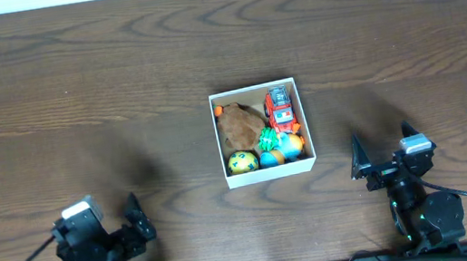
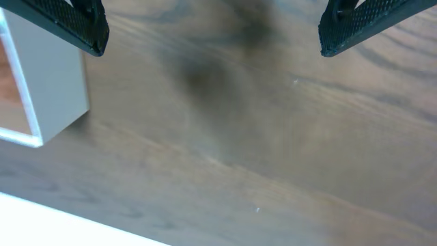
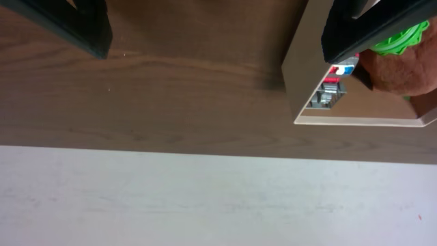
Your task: Pack container
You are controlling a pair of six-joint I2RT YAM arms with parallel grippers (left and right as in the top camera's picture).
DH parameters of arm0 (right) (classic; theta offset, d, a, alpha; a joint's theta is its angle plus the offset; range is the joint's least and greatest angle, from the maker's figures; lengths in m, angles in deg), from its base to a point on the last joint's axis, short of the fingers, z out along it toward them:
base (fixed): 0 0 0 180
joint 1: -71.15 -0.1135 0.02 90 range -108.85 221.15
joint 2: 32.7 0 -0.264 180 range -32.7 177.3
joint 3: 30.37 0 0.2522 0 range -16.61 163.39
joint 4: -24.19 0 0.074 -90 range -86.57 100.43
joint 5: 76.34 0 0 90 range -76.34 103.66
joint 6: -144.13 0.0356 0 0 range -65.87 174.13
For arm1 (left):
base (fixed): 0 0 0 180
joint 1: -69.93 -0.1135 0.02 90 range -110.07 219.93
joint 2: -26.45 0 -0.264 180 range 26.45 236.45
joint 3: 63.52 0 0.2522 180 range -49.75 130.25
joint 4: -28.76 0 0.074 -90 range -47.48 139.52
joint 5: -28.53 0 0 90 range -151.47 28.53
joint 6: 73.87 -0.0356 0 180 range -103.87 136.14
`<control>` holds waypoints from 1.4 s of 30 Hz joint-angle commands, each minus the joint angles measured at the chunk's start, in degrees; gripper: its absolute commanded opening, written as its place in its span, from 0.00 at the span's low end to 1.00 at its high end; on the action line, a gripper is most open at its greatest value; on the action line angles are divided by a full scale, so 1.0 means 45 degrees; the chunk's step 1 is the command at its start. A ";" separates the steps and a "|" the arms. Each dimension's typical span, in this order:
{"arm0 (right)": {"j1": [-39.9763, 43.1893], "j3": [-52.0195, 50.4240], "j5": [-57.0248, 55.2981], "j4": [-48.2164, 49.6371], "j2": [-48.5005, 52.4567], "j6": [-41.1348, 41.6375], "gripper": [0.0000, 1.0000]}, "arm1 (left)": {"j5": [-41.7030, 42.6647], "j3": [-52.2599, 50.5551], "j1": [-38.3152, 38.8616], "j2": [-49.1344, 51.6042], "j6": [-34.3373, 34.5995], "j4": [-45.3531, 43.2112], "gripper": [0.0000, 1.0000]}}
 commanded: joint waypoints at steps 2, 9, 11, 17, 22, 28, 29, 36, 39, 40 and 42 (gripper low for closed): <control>0.0151 -0.0034 -0.0087 -0.0039 -0.0078 0.0204 0.99 | -0.0151 -0.1540 -0.0262 -0.1195 0.0068 -0.0301 0.98; 0.0151 -0.0034 -0.0087 -0.0039 -0.0078 0.0204 0.99 | -0.0155 -0.3672 -0.0325 -0.1807 -0.0097 -0.3764 0.98; 0.0151 -0.0034 -0.0087 -0.0039 -0.0078 0.0204 0.99 | -0.0155 -0.4415 -0.0325 -0.1807 -0.0185 -0.5450 0.98; 0.0151 -0.0034 -0.0087 -0.0039 -0.0078 0.0204 0.99 | -0.0155 -0.6280 -0.0325 -0.1807 -0.0180 -0.9107 0.98; 0.0151 -0.0034 -0.0087 -0.0039 -0.0078 0.0204 0.99 | -0.0155 -0.6577 -0.0325 -0.1807 -0.0325 -0.9452 0.98; 0.0151 -0.0034 -0.0092 -0.0039 -0.0078 0.0204 0.99 | -0.0155 -0.6577 -0.0325 -0.1807 -0.0316 -0.9457 0.98; 0.0151 -0.0034 -0.0087 -0.0039 -0.0078 0.0209 0.99 | -0.0155 -0.6577 -0.0325 -0.1807 -0.0316 -0.9452 0.98; 0.0151 -0.0034 -0.0087 -0.0039 -0.0078 0.0204 0.99 | -0.0155 -0.6577 -0.0325 -0.1807 -0.0316 -0.9457 0.98; 0.0151 -0.0034 -0.0087 -0.0039 -0.0078 0.0204 0.99 | -0.0287 -0.6581 -0.0325 -0.1807 -0.0321 -0.9471 0.98; 0.0151 -0.0034 -0.0087 -0.0039 -0.0078 0.0204 0.99 | -0.0369 -0.6596 -0.0330 -0.1807 -0.0316 -0.9588 0.98; 0.0151 -0.0034 -0.0087 -0.0039 -0.0078 0.0204 0.99 | -0.0282 -0.6824 -0.0325 -0.1807 -0.0291 -1.0511 0.98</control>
